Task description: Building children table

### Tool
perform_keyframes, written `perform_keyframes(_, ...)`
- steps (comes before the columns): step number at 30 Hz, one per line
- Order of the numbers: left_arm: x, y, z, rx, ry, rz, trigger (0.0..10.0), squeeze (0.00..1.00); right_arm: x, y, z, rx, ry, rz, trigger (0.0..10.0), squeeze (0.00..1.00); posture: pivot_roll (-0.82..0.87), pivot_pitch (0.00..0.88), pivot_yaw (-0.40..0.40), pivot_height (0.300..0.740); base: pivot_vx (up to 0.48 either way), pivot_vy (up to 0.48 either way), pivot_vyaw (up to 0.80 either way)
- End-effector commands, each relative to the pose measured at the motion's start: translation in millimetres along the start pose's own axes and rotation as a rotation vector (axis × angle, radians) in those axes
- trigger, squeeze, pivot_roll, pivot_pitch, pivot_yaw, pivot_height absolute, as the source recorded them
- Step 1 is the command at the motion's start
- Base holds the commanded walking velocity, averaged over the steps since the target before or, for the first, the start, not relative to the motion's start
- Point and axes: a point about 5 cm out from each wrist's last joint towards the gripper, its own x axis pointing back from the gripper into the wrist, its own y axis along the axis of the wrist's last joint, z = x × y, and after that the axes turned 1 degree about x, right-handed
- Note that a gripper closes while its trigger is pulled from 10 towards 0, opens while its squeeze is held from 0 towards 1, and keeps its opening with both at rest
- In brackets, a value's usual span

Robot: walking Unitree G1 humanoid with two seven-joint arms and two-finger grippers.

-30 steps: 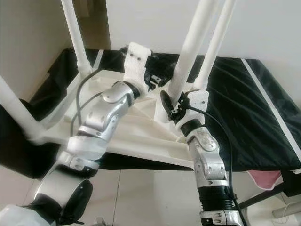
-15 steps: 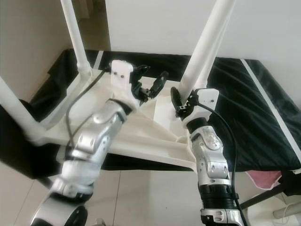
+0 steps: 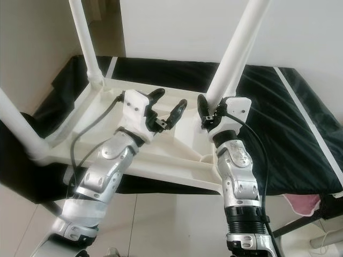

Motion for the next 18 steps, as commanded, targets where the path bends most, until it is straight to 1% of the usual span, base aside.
perform_keyframes(1,3.9,2,-15.9,0.016,-0.261,-0.011,10.0,0.0,-3.3,3,0.9,0.01,0.003,-0.016,10.0,0.0,0.01,0.0,-0.085,0.74,0.0,0.0,0.0)
perform_keyframes(2,7.4,2,-18.1,0.027,-0.281,-0.007,10.0,0.0,-4.9,2,2.6,0.011,0.011,-0.014,10.0,0.0,0.01,0.0,-0.087,0.74,0.0,0.0,0.0)
perform_keyframes(4,7.4,2,-18.1,0.027,-0.281,-0.007,10.0,0.0,-4.9,2,2.6,0.011,0.011,-0.014,10.0,0.0,0.01,0.0,-0.087,0.74,0.0,0.0,0.0)
perform_keyframes(5,11.9,-4,-21.4,0.03,-0.32,0.047,10.0,0.0,-6.7,3,3.5,0.011,0.018,-0.016,10.0,0.0,0.01,0.0,-0.087,0.74,0.0,0.0,0.0)
perform_keyframes(8,11.9,-4,-21.4,0.03,-0.32,0.047,10.0,0.0,-6.7,3,3.5,0.011,0.018,-0.016,10.0,0.0,0.01,0.0,-0.087,0.74,0.0,0.0,0.0)
perform_keyframes(9,17.7,-11,-25.6,-0.002,-0.371,0.096,10.0,0.0,-8.2,3,4.1,0.014,0.02,-0.017,10.0,0.0,0.02,0.0,-0.082,0.74,0.0,0.0,0.0)
perform_keyframes(10,17.7,-11,-25.6,-0.002,-0.371,0.096,10.0,0.0,-8.2,3,4.1,0.014,0.02,-0.017,10.0,0.0,0.02,0.0,-0.082,0.74,0.0,0.0,0.0)
perform_keyframes(12,33.0,-26,-36.6,-0.03,-0.508,0.202,10.0,0.0,-9.0,0,4.3,0.013,0.018,-0.014,10.0,0.0,0.03,0.0,-0.078,0.74,0.0,0.0,0.0)
perform_keyframes(13,33.0,-26,-36.6,-0.03,-0.508,0.202,10.0,0.0,-9.0,0,4.3,0.013,0.018,-0.014,10.0,0.0,0.03,0.0,-0.078,0.74,0.0,0.0,0.0)
perform_keyframes(15,40.8,-32,-41.0,-0.033,-0.563,0.249,10.0,0.0,-9.0,-1,4.9,0.012,0.018,-0.012,10.0,0.0,0.03,0.0,-0.076,0.74,0.0,0.0,0.0)
perform_keyframes(18,42.4,-34,-41.7,-0.033,-0.572,0.258,10.0,0.0,-9.0,-1,5.0,0.011,0.019,-0.012,10.0,0.0,0.03,0.0,-0.076,0.74,0.0,0.0,0.0)
